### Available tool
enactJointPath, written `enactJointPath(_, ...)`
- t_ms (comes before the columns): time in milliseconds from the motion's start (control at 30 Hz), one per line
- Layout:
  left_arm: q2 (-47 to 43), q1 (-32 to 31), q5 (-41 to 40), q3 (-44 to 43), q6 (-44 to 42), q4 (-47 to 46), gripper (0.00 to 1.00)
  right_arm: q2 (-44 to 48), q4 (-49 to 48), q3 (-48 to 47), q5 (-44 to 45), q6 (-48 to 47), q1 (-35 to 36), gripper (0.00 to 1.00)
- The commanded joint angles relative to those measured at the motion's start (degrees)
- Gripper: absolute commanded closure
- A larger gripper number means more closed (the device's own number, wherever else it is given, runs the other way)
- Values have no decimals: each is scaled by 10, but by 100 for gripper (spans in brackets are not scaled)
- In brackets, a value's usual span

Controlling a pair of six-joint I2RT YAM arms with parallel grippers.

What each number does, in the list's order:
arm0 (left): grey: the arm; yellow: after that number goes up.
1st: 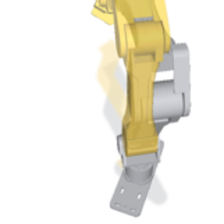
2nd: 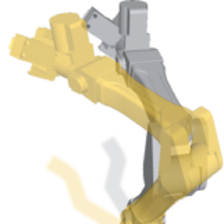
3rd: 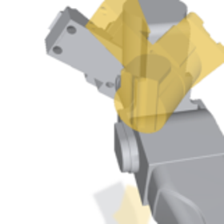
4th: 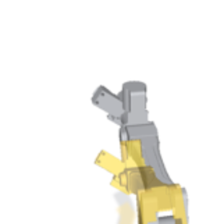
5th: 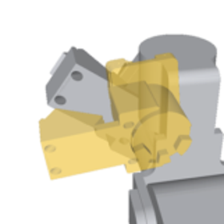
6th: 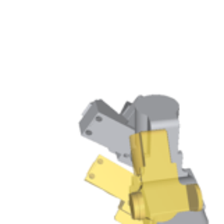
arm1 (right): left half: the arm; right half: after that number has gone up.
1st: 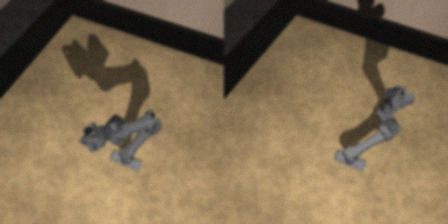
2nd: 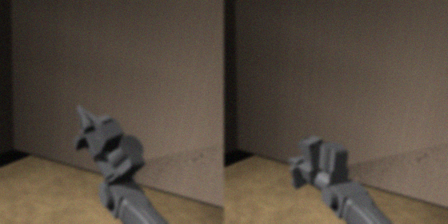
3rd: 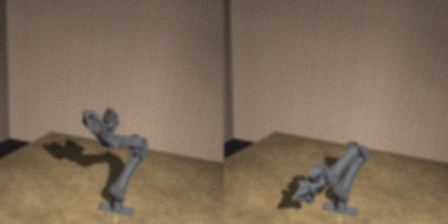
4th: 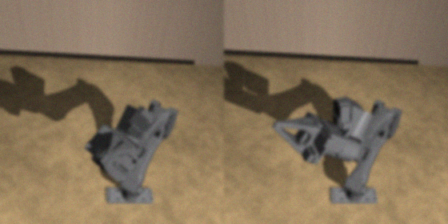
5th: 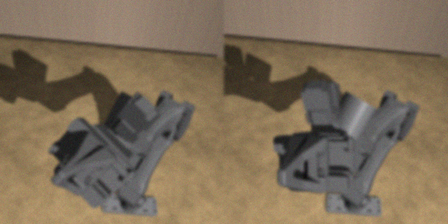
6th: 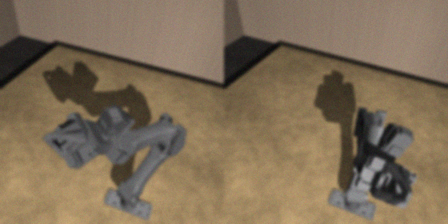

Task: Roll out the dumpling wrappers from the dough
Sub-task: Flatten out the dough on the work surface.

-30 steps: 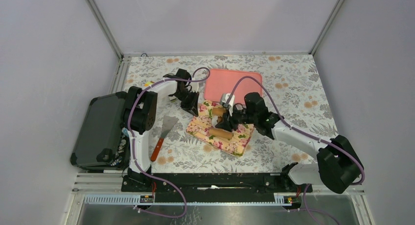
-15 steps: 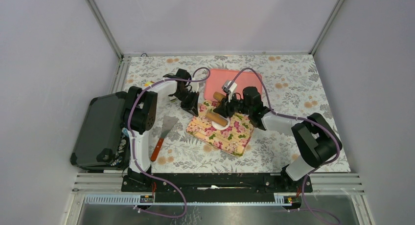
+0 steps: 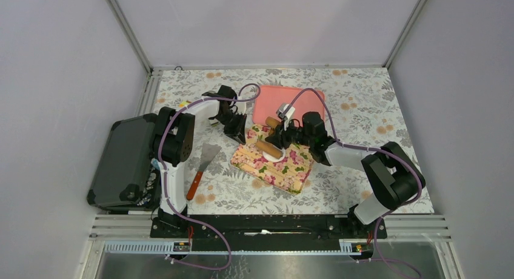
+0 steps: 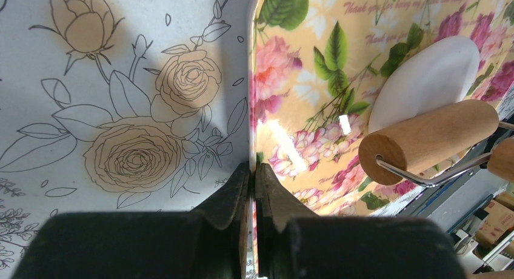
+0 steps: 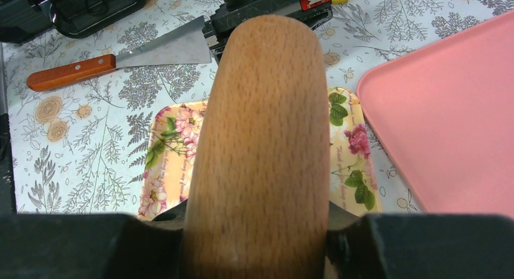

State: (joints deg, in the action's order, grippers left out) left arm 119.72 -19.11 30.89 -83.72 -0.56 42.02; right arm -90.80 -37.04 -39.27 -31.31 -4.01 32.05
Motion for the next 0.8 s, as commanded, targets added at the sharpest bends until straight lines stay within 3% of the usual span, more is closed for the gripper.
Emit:
enactJointPath(0, 17, 5, -62, 10, -18, -13, 100, -11, 112, 47, 32, -15, 5, 100)
enactJointPath(767, 17, 13, -70, 13, -5, -19, 100, -63, 120, 93, -7, 14, 41, 100)
